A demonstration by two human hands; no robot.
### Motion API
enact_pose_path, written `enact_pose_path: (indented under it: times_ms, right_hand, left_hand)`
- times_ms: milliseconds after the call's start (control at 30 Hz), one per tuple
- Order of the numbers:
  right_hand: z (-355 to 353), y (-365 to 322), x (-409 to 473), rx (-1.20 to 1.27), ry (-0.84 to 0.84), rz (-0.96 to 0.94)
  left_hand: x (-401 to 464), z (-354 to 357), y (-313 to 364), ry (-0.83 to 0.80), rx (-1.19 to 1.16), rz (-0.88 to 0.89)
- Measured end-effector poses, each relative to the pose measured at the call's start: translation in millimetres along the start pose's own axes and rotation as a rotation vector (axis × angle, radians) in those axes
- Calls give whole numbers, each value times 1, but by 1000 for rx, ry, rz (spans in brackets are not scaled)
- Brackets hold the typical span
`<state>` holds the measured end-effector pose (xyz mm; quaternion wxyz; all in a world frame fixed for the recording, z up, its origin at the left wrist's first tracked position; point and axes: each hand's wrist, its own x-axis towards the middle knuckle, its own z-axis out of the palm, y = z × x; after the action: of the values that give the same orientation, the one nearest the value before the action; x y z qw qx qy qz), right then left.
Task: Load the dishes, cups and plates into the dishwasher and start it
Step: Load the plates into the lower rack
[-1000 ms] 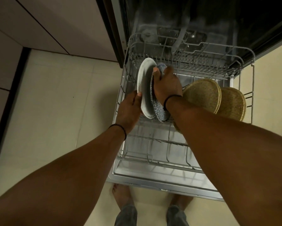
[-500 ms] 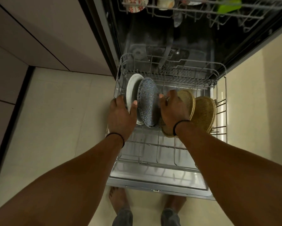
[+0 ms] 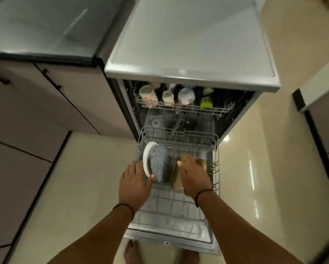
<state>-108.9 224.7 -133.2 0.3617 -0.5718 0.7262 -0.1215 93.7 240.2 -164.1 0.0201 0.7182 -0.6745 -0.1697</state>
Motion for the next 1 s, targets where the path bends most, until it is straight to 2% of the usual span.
enact_pose_path:
  times_ms: [100, 233, 467, 667, 733, 767, 833, 933, 1000]
  right_hand:
    - [-45, -47, -37, -19, 16, -100]
    - [-82, -100, -64, -178, 46, -271]
    - [-77, -202, -83, -302, 51, -520]
    - [-2, -315, -96, -324, 41, -677]
    - [26, -336, -97, -335, 1, -660]
    - [62, -369, -96, -357, -6, -653]
    - [80, -387, -99, -381, -32, -619]
    - [142, -461, -100, -353, -53, -641]
    - [167, -500, -106, -334, -61, -659]
  left_hand:
    - [-30, -76, 16, 77, 59, 43]
    - [-51, -156, 4, 179, 148, 50]
    - [-95, -236, -64, 275, 118, -96]
    - [-128, -262, -202, 353, 59, -294]
    - [-136, -260, -241, 381, 31, -331]
    - [-141, -267, -287, 383, 15, -345]
    - [-141, -274, -315, 380, -24, -348]
    - [-143, -303, -398, 396, -64, -389]
    - [-142, -323, -431, 421, -99, -395]
